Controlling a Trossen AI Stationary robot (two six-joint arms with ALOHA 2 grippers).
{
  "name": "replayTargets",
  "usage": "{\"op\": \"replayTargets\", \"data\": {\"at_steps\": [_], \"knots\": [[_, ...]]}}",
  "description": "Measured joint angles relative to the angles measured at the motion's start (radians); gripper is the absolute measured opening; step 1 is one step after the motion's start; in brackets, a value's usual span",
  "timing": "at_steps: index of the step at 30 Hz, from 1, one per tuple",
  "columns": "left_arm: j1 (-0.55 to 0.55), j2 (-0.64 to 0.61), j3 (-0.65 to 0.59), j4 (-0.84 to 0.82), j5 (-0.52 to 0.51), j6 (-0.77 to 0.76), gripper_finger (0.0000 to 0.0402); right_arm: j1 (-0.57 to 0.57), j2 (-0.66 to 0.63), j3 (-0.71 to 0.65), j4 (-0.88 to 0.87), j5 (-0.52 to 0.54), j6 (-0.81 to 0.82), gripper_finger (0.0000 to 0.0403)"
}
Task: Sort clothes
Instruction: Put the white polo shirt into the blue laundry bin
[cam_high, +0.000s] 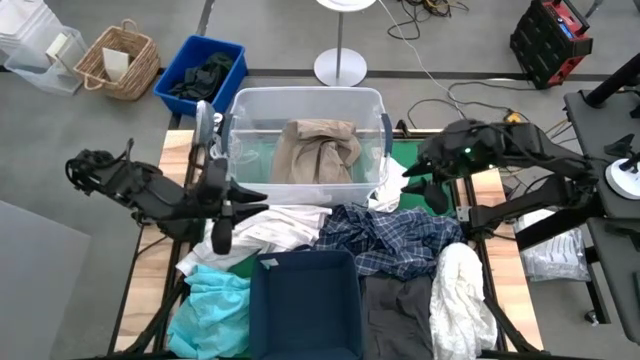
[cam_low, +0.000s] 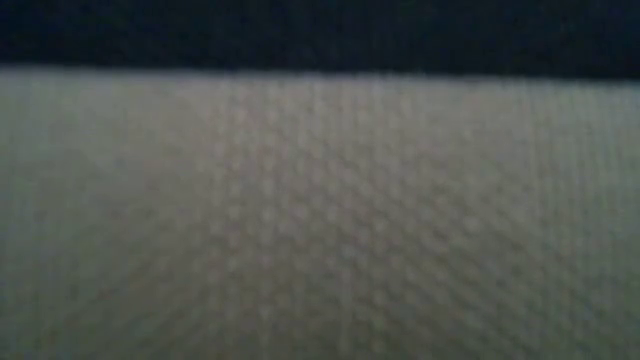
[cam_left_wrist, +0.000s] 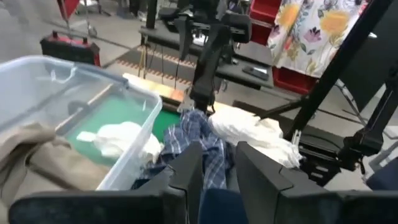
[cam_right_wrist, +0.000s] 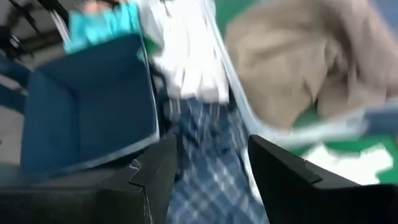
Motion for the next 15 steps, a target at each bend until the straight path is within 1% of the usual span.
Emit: {"op": "replayTargets", "data": {"at_steps": [2, 5, 8, 10, 15], "knots": [[-0.005, -0.018, 0.0, -0.038, 0.007, -0.027, 0.0078, 0.004, 0.011, 0.0, -0.076, 0.0, 0.027, 0.019], [-0.005, -0.041, 0.0, -0.091, 0.042, -0.061, 0.0078, 0.007, 0.027, 0.0, -0.228, 0.0, 0.063, 0.0189], [-0.006, -0.051, 0.0, -0.136, 0.048, -0.07, 0.0078, 0.008, 0.04, 0.0, -0.343, 0.007, 0.087, 0.0189], [-0.006, -0.057, 0.0, -0.165, 0.048, -0.07, 0.0078, 0.008, 0.041, -0.004, -0.375, 0.007, 0.099, 0.0189], [-0.006, -0.081, 0.0, -0.215, 0.049, -0.083, 0.0078, 0.008, 0.01, -0.013, -0.371, 0.008, 0.12, 0.0189]]}}
